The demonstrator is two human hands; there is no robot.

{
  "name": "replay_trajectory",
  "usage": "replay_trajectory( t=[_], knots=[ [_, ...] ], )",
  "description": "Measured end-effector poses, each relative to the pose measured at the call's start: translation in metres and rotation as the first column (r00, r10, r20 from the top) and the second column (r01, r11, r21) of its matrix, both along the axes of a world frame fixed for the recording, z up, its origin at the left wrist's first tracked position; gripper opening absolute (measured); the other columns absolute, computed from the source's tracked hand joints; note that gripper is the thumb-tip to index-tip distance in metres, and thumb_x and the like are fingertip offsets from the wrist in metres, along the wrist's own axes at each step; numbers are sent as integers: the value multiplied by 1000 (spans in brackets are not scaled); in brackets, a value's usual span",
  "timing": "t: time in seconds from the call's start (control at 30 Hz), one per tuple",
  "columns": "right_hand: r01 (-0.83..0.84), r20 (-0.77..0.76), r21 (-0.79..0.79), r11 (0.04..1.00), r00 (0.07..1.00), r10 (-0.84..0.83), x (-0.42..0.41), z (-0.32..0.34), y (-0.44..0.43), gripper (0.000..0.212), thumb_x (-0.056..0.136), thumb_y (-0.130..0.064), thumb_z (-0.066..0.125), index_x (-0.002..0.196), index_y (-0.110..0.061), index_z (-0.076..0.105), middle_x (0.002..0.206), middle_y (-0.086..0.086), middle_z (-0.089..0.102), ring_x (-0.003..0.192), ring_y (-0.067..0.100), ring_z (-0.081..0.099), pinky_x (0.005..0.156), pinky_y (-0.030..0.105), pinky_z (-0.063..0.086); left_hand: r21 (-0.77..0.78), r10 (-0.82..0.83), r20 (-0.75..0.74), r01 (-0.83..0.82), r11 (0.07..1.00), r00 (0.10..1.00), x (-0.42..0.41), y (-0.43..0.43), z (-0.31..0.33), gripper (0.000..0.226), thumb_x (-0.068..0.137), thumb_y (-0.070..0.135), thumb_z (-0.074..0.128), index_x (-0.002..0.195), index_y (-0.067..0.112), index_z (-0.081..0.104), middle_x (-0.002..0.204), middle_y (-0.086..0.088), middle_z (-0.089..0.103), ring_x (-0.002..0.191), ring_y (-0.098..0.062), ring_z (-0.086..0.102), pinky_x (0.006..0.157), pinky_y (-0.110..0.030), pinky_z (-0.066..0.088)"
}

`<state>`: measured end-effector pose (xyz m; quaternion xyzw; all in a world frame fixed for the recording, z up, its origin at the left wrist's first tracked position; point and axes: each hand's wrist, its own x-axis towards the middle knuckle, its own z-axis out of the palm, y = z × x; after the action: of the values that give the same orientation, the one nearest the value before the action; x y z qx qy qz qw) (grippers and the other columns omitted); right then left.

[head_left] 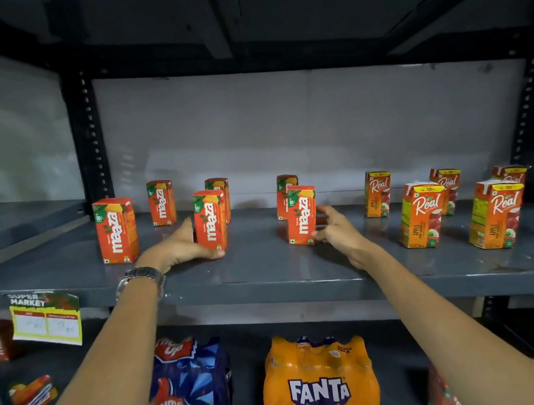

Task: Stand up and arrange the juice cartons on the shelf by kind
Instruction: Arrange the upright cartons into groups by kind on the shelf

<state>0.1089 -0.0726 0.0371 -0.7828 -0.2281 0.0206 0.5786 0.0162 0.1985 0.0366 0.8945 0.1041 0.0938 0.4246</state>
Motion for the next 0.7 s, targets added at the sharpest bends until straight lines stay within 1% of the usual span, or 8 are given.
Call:
replay_trajectory(
  t=[0.03,0.07,0.13,0.17,0.23,0.33,0.47,0.7],
  knots=[
    [-1,13,-17,1000,1000,2,-1,0,0,59,86,1,53,139,-12,30,134,13,48,114,20,48,94,35,43,-19,-31,4,31,999,1000,1,2,0,93,67,22,81,140,19,22,142,-3,40,131,-24,36,113,-50,23],
    [1,30,-36,999,1000,0,-2,-1,1,61,85,0,56,138,-12,30,133,14,49,112,20,48,93,34,43,-45,-59,14,60,997,998,2,4,1,88,72,15,77,141,19,22,144,-5,39,132,-24,36,114,-50,22],
    [17,73,-85,996,997,-11,-3,-2,2,64,83,-5,61,138,-12,29,131,14,50,110,19,48,93,35,42,-105,-94,37,97,990,995,1,6,2,80,78,7,70,141,17,22,145,-7,38,133,-24,36,114,-49,24],
    [29,91,-105,994,996,-19,-4,-2,3,64,83,-6,61,138,-12,29,130,14,50,110,20,49,94,36,42,-124,-98,53,104,987,994,0,6,2,76,80,7,67,141,16,23,145,-8,38,132,-24,37,114,-49,25],
    [51,107,-121,991,994,-38,-5,-1,3,61,84,-6,60,137,-12,31,129,15,52,105,17,49,90,34,43,-102,-93,83,101,990,992,-2,6,0,71,82,11,65,141,15,25,144,-10,40,132,-25,38,113,-48,26],
    [40,114,-137,990,993,-25,-9,0,3,54,85,-7,61,133,-12,36,126,15,54,102,15,49,83,29,43,-55,-118,107,124,991,987,-10,10,-1,72,82,15,66,142,16,26,144,-11,40,131,-24,39,112,-47,28],
    [-27,128,-188,982,990,52,-15,0,2,51,84,-9,62,129,-12,38,125,13,54,105,15,50,87,29,42,-68,-127,144,138,988,981,-21,16,-5,73,79,16,69,141,19,30,143,-10,42,130,-23,41,111,-44,30],
    [-18,159,-214,977,986,53,-16,-1,2,51,84,-12,63,128,-13,38,124,12,54,106,17,52,91,33,44,-36,-101,194,110,993,976,-29,12,-8,70,80,19,68,140,20,32,141,-12,44,127,-25,45,109,-49,34]
  ],
)
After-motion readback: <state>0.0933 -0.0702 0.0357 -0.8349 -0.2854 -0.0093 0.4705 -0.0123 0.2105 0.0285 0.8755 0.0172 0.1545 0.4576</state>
